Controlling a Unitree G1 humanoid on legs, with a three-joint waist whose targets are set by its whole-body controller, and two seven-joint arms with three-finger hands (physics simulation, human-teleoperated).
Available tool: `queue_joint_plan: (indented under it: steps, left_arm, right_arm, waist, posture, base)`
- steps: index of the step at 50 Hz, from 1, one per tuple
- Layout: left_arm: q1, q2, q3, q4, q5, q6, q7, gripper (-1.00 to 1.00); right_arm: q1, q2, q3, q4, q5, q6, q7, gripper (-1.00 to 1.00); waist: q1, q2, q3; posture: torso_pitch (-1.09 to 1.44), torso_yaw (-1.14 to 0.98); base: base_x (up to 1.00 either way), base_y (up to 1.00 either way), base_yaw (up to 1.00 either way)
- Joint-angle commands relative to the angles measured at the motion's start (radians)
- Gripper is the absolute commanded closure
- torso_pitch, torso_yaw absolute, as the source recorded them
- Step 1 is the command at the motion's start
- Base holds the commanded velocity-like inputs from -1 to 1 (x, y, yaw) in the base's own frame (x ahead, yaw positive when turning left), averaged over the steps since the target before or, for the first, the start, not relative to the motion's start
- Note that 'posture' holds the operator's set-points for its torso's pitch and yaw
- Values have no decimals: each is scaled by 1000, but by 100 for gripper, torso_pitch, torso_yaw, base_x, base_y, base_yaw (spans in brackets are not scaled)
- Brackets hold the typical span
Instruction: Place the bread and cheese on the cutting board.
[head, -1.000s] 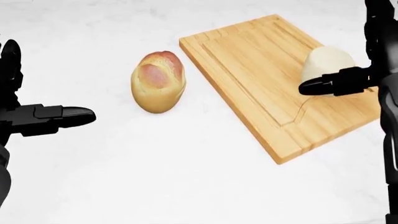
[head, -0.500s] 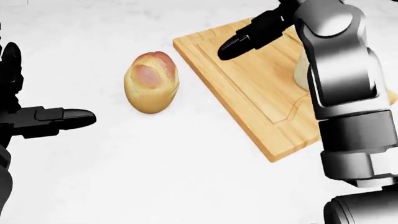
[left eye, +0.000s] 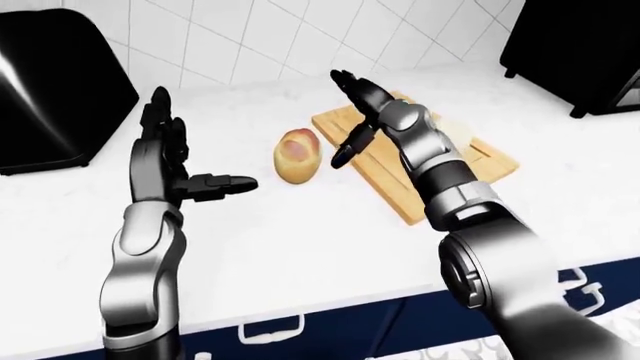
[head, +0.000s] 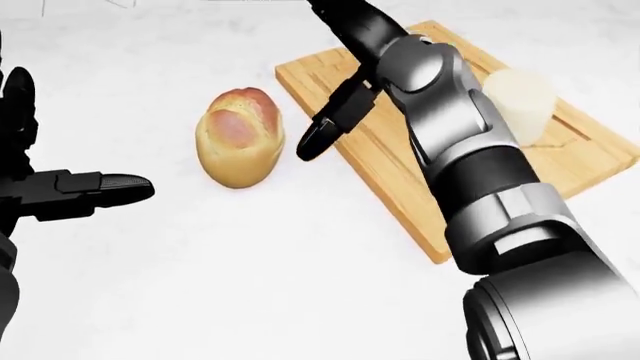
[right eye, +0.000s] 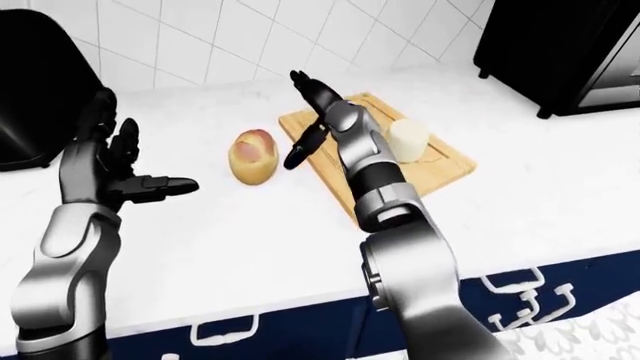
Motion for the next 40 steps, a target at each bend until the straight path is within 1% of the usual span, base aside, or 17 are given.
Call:
queue_joint_plan:
  steps: [1, 9, 15, 36, 37, 40]
  left_arm:
    - [-24, 11, 10, -27, 3, -37, 3, -100]
    - [-12, 12, 14, -29, 1, -41, -1, -100]
    - [-4, 12, 16, -34, 2, -41, -3, -100]
    - [11, 14, 29, -36, -5, -48, -3, -100]
    - [13, 15, 29, -35, -5, -50, -4, -100]
    - [15, 14, 30, -34, -7, -51, -5, -100]
  right_arm:
    - [-49, 1, -7, -27, -2, -40, -7, -100]
    - [-46, 47, 4, -8, -10, -64, 21, -100]
    - [-55, 72, 5, 13, -11, -81, 22, -100]
    - [-44, 130, 9, 71, -11, -129, 39, -100]
    - [-43, 132, 10, 70, -12, -129, 47, -87]
    - [-48, 134, 8, 70, -8, -129, 50, -69]
  waist:
    - [0, 4, -29]
    - [-2, 10, -26]
    - [-2, 11, -25]
    - [-3, 18, -27]
    - [-3, 18, -27]
    - [-3, 19, -28]
  posture:
    - [0, 0]
    - [0, 0]
    - [0, 0]
    - [0, 0]
    - [0, 0]
    - [0, 0]
  base:
    - [0, 0, 0]
    - [0, 0, 0]
    - [0, 0, 0]
    - [0, 0, 0]
    - [0, 0, 0]
    - [0, 0, 0]
